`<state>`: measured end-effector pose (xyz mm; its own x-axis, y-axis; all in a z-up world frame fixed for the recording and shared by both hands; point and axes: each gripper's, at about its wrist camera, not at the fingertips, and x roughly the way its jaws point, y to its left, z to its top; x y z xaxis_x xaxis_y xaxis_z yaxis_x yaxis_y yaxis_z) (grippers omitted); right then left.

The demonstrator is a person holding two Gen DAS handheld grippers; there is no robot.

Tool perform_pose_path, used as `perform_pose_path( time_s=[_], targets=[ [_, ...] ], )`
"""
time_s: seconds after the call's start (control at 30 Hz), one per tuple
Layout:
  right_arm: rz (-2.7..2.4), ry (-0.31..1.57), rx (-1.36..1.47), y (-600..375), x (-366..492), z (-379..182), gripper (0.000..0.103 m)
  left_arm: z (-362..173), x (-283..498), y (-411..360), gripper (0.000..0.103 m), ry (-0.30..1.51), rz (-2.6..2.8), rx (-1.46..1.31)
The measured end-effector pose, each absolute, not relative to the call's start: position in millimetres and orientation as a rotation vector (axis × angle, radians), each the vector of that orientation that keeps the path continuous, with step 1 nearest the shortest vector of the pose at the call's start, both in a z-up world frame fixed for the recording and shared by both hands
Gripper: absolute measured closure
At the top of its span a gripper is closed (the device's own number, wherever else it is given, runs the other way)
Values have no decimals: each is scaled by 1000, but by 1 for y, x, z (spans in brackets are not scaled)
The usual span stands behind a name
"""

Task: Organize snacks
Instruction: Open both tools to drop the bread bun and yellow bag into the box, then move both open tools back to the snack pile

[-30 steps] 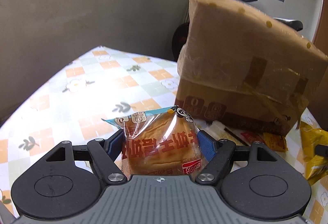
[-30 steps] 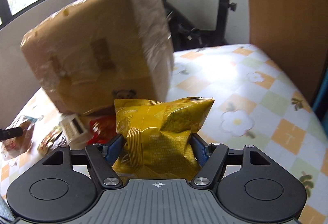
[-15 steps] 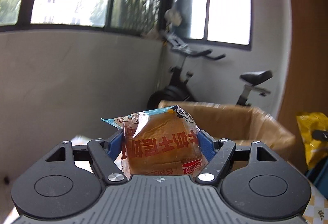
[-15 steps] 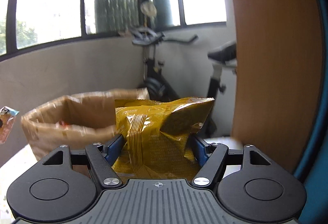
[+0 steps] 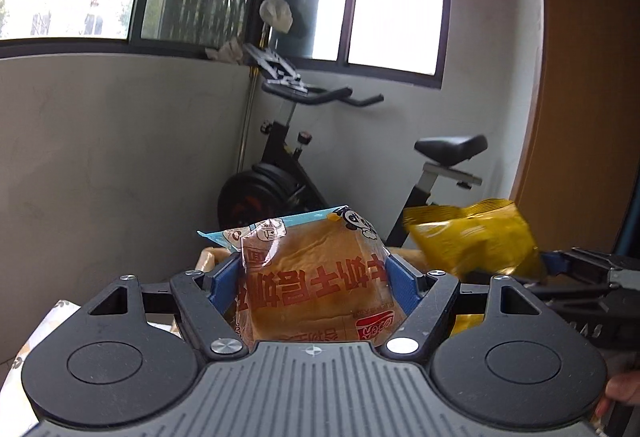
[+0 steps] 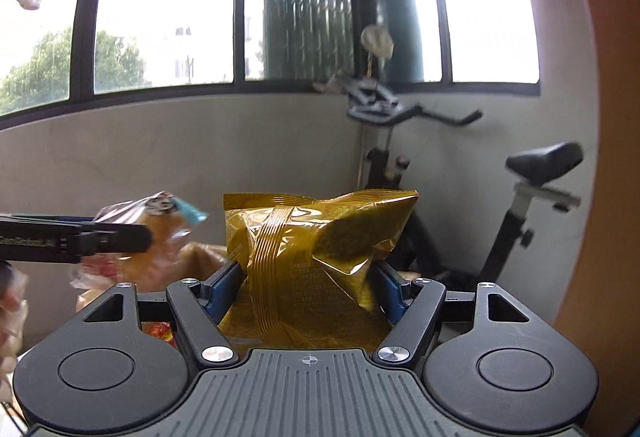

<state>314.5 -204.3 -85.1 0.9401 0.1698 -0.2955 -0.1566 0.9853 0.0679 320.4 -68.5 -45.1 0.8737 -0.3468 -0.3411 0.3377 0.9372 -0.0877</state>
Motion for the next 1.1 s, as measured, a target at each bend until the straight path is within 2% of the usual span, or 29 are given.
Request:
perform_pose_path(
  time_s=[0.3,0.47,0.63,0.87,0.93,1.0,1.1],
  targets=[
    [158,424,54,-183,335,-124,35,-80,352,-67,25,478,-369,-30],
    [162,446,35,-176,335,-128,32,-78,353,-60,23,461,-397,-37],
    [150,426,49,-177,330,-122,21,-68,341,-55,20,425,-384,-11],
    [140,386,74,-185,309,-110,18,-57,321,-31,20,418,-359,-7],
    [136,362,92,-188,299,-106,10,-54,313,-24,20,417,-353,-3],
    [139,333,115,-191,289,-103,8,-52,307,-16,19,415,-344,1],
    [119,297,145,-196,277,-99,0,-49,297,-3,18,404,-323,3]
  ],
)
